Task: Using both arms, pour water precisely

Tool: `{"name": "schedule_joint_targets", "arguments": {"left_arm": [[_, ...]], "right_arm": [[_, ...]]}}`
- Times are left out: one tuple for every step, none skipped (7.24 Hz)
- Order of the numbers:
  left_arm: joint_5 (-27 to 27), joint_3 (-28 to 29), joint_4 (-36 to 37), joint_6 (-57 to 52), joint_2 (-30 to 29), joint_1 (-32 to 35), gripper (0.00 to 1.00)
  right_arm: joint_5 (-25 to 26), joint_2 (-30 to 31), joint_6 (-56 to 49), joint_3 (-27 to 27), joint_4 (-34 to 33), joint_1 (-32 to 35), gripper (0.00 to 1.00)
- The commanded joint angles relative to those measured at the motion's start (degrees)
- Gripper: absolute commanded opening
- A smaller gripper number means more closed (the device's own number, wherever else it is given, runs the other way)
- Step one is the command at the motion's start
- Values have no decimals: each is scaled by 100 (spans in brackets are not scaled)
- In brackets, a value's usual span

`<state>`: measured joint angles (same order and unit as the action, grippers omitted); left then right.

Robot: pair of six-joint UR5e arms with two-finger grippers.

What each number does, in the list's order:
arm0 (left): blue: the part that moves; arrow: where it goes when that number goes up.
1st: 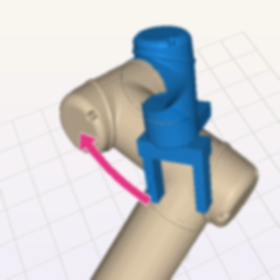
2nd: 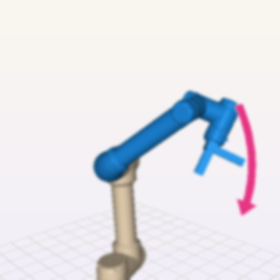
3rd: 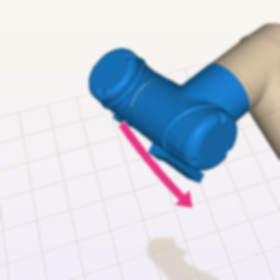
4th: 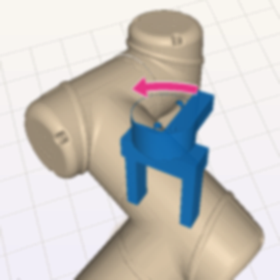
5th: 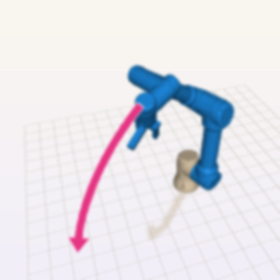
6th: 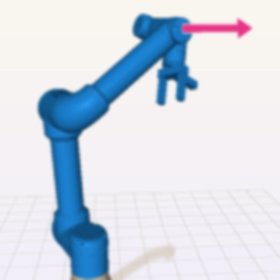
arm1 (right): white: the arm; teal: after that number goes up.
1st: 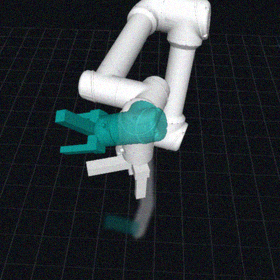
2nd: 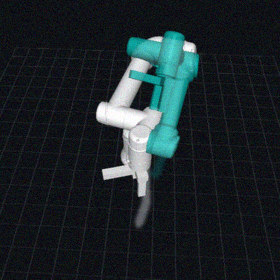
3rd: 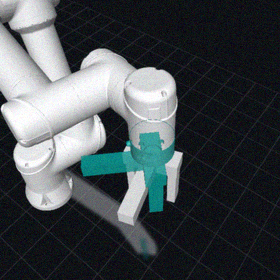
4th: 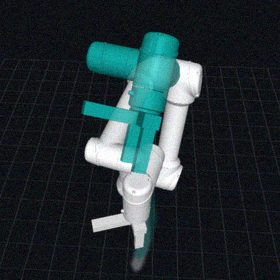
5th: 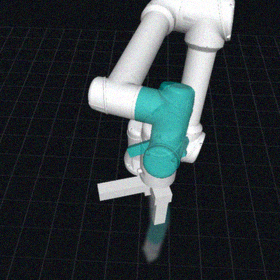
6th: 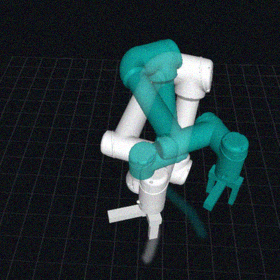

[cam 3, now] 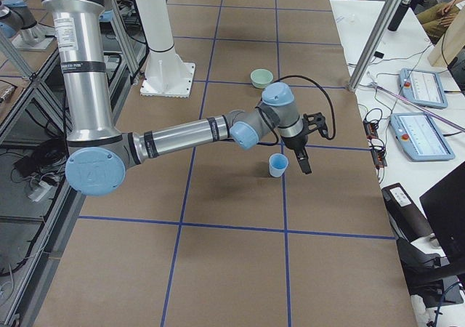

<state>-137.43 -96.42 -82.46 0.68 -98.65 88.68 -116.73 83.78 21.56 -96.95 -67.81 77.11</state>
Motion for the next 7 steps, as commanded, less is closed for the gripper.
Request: {"name": "schedule_joint_targets", "arguments": {"left_arm": [[41,-8,-16,-33,-14,0,100],[41,-17,2,28,-144,-17,100],[41,-17,19,142,-259,-166,100],[50,-61,2,726,-460,-376,100],[180,-183,-7,1141,-566,-735,100],[321,-341,-7,1928,-785,-1217,100],[340,-438,-15,2458,-944,-1648,100]], "right_arm": [[-814,-308,-2436,483,-1437,926,100],[-1052,-414,-3360,510,-2289,1242,100],[-1272,-398,-3987,572,-2715,1515,100],[-1430,-285,-4350,824,-2781,1761,100],[-1493,-284,-4562,1088,-2781,1825,100],[-1485,-240,-4503,1195,-2790,1825,100],[-1485,-196,-4485,1274,-2764,1825,100]]}}
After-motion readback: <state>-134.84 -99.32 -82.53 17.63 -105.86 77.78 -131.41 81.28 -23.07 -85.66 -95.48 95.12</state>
